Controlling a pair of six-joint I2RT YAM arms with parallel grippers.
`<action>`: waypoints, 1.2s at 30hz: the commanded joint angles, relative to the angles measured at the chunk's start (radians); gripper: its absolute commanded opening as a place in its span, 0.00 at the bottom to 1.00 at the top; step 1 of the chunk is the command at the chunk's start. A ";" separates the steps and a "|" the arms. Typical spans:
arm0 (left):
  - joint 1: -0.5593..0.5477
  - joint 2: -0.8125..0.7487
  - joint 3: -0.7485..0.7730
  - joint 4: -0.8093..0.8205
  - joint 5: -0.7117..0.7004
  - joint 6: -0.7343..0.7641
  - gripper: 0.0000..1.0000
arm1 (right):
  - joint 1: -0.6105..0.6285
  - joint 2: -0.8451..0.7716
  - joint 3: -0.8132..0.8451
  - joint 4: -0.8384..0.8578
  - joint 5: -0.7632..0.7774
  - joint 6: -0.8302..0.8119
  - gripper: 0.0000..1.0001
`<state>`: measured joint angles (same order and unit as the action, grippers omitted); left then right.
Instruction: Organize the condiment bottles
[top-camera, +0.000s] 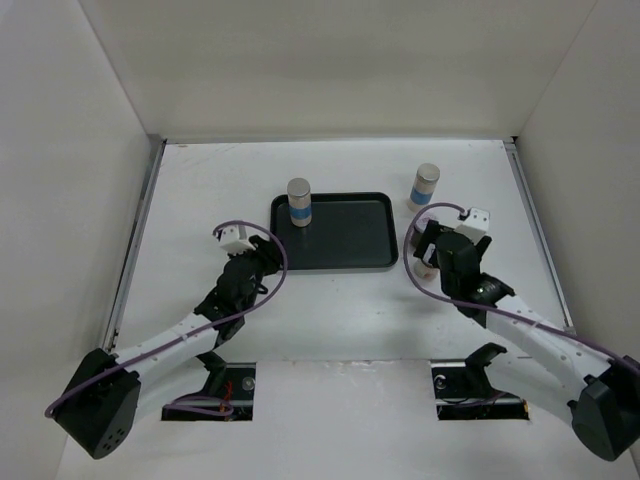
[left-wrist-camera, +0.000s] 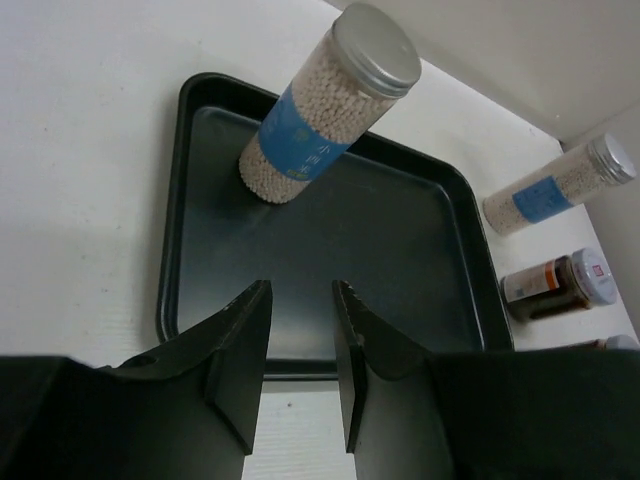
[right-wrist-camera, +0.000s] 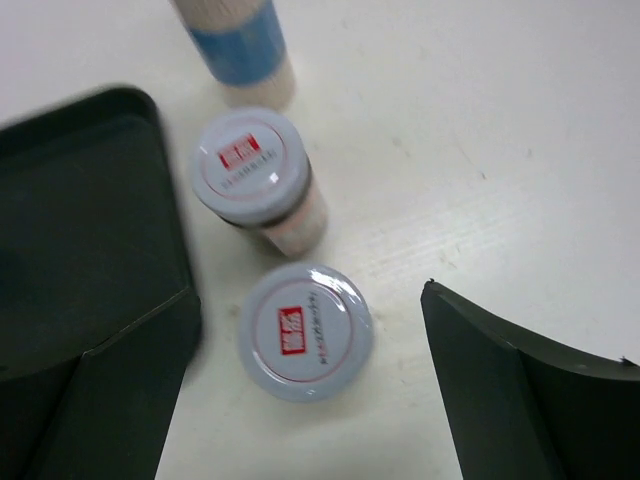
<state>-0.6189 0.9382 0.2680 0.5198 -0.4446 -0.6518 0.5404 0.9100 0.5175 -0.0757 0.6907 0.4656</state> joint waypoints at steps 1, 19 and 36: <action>0.029 -0.021 -0.058 0.193 0.061 -0.061 0.29 | -0.038 0.052 0.047 -0.082 -0.071 0.024 1.00; 0.083 -0.013 -0.128 0.261 0.086 -0.140 0.40 | -0.023 0.166 0.104 -0.082 -0.054 0.048 0.49; 0.112 0.033 -0.145 0.286 0.072 -0.167 0.41 | 0.169 0.674 0.632 0.192 -0.243 -0.062 0.48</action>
<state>-0.5163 0.9791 0.1429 0.7368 -0.3660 -0.8043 0.6994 1.4818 1.0107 -0.0853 0.4988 0.4515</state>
